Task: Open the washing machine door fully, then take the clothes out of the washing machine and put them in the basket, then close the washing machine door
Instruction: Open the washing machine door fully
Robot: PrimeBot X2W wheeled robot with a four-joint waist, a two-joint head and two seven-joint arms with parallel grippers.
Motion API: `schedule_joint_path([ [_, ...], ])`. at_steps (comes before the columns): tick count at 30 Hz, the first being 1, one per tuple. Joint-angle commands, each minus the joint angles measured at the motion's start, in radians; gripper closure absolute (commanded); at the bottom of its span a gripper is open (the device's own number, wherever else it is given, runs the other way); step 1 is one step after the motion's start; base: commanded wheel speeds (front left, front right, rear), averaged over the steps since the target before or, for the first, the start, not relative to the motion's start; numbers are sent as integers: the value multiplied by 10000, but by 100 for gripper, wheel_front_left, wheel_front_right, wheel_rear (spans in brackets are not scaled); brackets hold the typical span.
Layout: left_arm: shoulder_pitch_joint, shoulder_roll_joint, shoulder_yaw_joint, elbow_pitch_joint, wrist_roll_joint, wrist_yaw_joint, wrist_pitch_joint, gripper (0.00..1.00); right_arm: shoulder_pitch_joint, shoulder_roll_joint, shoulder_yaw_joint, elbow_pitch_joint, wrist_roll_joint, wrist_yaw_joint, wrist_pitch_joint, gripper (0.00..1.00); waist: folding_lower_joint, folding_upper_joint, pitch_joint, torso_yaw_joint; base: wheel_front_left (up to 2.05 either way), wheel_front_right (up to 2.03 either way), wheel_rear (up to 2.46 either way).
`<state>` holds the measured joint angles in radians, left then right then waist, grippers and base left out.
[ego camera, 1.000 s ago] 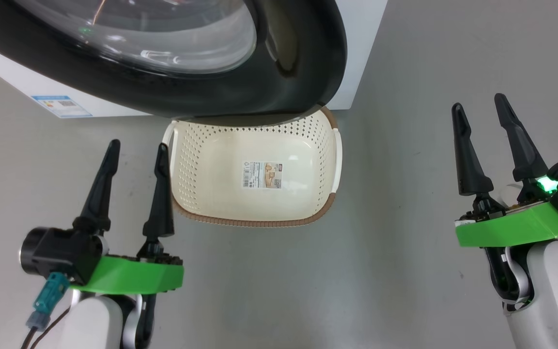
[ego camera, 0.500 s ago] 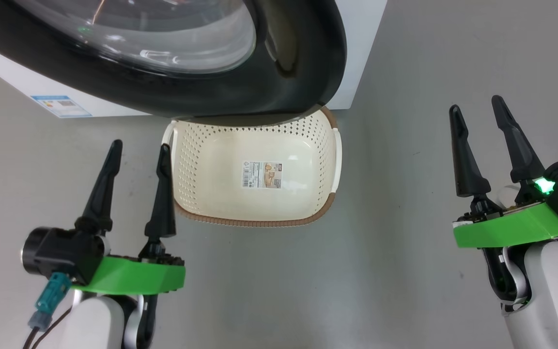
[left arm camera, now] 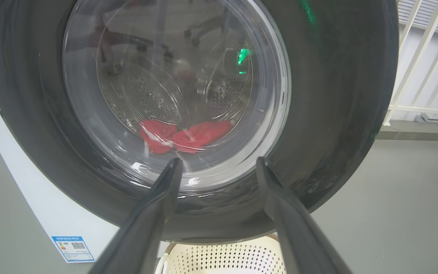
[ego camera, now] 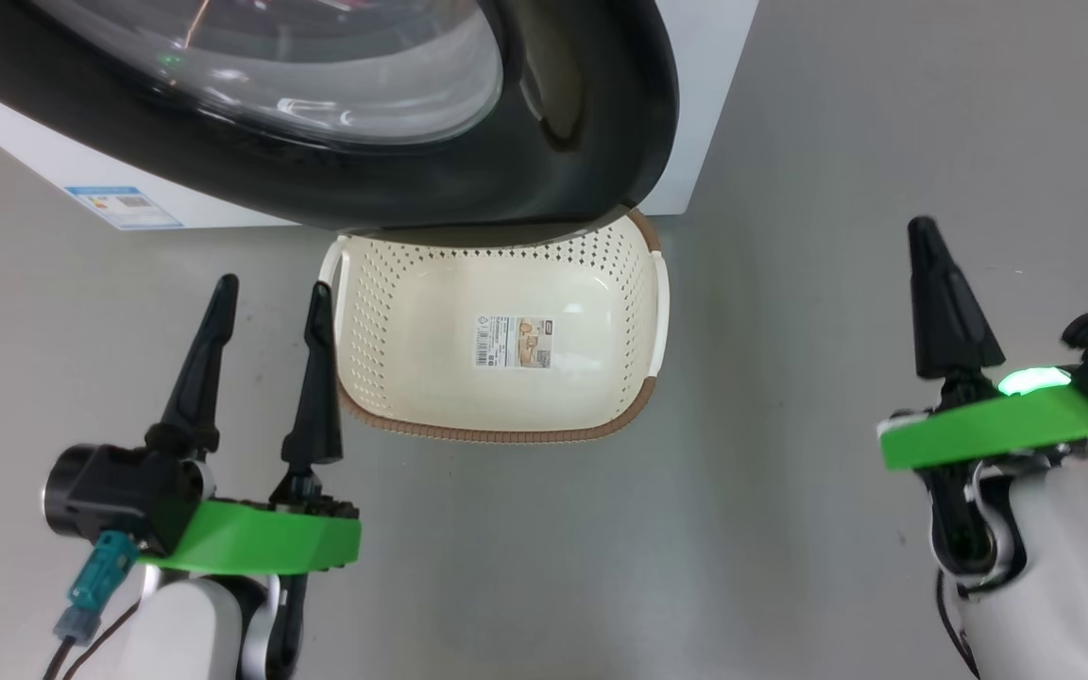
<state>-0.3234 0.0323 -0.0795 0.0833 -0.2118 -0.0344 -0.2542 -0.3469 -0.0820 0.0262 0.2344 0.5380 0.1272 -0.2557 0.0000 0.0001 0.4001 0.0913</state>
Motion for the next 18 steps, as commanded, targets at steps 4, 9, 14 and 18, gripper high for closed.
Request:
schedule_joint_path([
  [4,182,179,278,-167,27,26,-76,0,-1051,176,542,564,2914,35,-61,100,0,-1,-58,59,0,0,0],
  [9,187,179,194,-133,28,4,-76,0,-2184,76,1229,1100,6342,35,618,100,0,-1,-66,146,0,0,0],
  [14,190,179,96,-150,21,10,-76,0,-3187,-15,1269,1306,9116,35,2351,100,0,-1,-23,280,0,0,0],
  [18,213,179,-4,-84,48,23,-76,0,-3836,29,1215,1757,10751,35,4152,100,0,-1,-14,385,0,0,0],
])
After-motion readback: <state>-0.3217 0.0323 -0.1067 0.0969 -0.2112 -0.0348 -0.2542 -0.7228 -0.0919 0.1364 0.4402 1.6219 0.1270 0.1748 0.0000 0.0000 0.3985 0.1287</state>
